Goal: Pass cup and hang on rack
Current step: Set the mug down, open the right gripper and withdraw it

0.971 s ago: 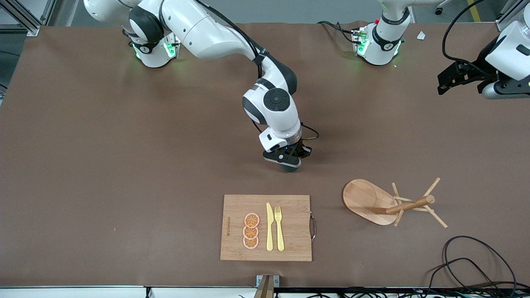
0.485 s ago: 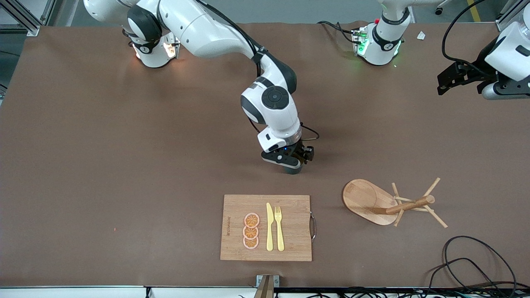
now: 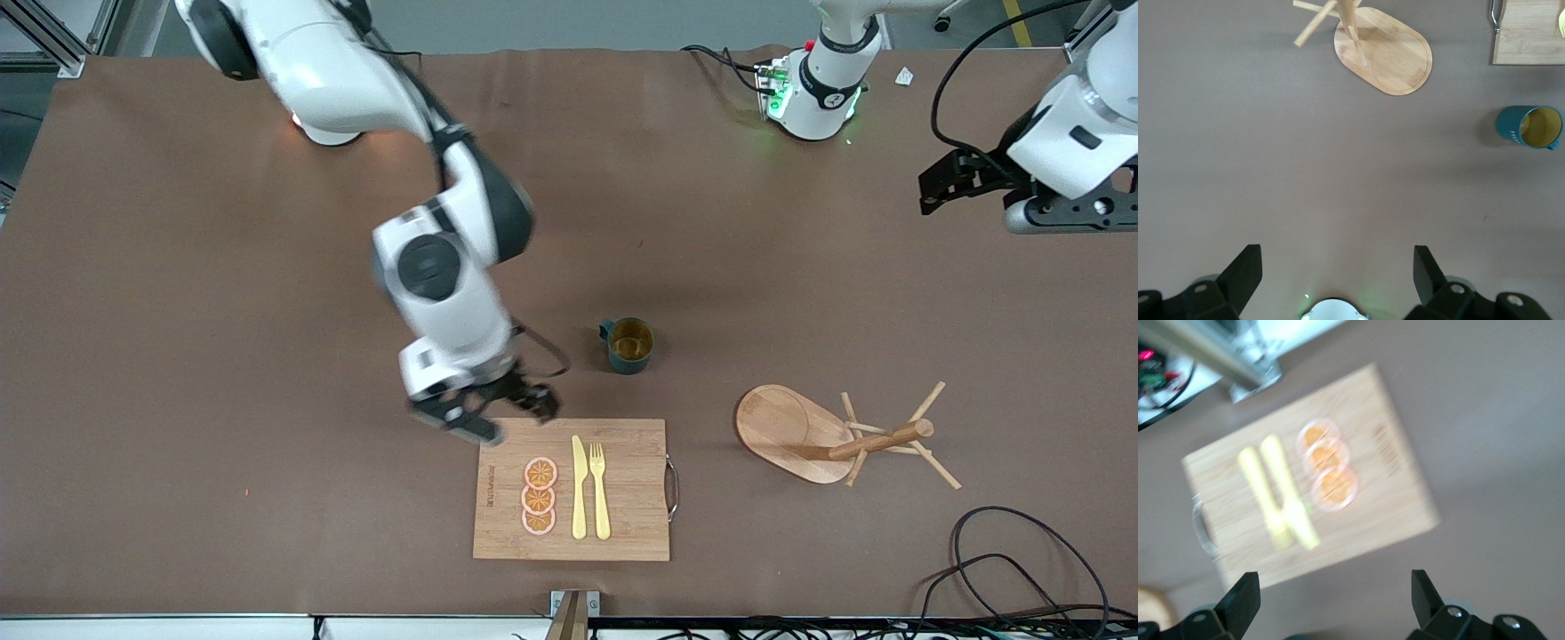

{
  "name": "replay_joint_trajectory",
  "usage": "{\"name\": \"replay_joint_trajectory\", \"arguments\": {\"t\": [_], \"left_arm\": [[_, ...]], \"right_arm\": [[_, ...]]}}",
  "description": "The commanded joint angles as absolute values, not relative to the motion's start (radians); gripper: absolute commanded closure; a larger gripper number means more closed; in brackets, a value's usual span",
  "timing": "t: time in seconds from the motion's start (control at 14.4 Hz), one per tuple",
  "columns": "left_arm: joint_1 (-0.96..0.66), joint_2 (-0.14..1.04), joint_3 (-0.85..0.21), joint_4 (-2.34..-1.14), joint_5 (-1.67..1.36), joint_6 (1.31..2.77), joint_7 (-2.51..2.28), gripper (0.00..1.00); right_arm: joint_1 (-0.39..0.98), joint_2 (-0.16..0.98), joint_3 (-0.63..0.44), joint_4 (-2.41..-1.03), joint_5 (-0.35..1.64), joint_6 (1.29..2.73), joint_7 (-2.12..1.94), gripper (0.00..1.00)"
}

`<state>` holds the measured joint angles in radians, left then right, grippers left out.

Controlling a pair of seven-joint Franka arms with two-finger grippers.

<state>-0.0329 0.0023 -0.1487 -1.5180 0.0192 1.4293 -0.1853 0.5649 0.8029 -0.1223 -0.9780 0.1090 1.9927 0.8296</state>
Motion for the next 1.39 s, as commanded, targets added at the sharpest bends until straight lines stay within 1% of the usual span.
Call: {"name": "replay_joint_trajectory", "arguments": {"t": [0.0,0.14,0.28,0.49,0.69,0.9,1.11,1.18,1.32], "left_arm": [[-0.066,0.018,-0.196,-1.493,0.041,1.42,-0.35,0.0],[-0.083,0.05,-0.253,-1.468,0.044,1.422,-0.531,0.0],[-0.124,0.084,-0.285,-1.442,0.044,1.428,-0.694,0.0],[-0.276,0.175,-0.291,-1.375,0.141,1.433,-0.944,0.0],[-0.431,0.26,-0.29,-1.338,0.253,1.436,-1.161,0.0],[-0.601,0.371,-0.285,-1.309,0.385,1.474,-1.403,0.0],[-0.73,0.481,-0.278,-1.308,0.51,1.506,-1.592,0.0],[-0.765,0.523,-0.276,-1.307,0.569,1.506,-1.638,0.0],[-0.816,0.606,-0.276,-1.295,0.659,1.509,-1.725,0.01]], "right_arm": [[0.462,0.678,-0.103,-1.035,0.103,1.89,0.732,0.0],[0.379,0.605,-0.101,-1.098,0.103,1.888,0.688,0.0],[0.301,0.543,-0.103,-1.169,0.101,1.887,0.541,0.0],[0.172,0.463,-0.101,-1.258,0.103,1.859,0.383,0.0],[0.072,0.43,-0.1,-1.261,0.104,1.787,0.241,0.0],[0.012,0.373,-0.101,-1.262,0.103,1.729,0.15,0.0],[-0.017,0.289,-0.103,-1.266,0.083,1.655,0.071,0.0],[-0.024,0.261,-0.103,-1.279,0.059,1.632,0.071,0.0],[-0.026,0.178,-0.103,-1.351,0.028,1.631,0.068,0.0]]}}
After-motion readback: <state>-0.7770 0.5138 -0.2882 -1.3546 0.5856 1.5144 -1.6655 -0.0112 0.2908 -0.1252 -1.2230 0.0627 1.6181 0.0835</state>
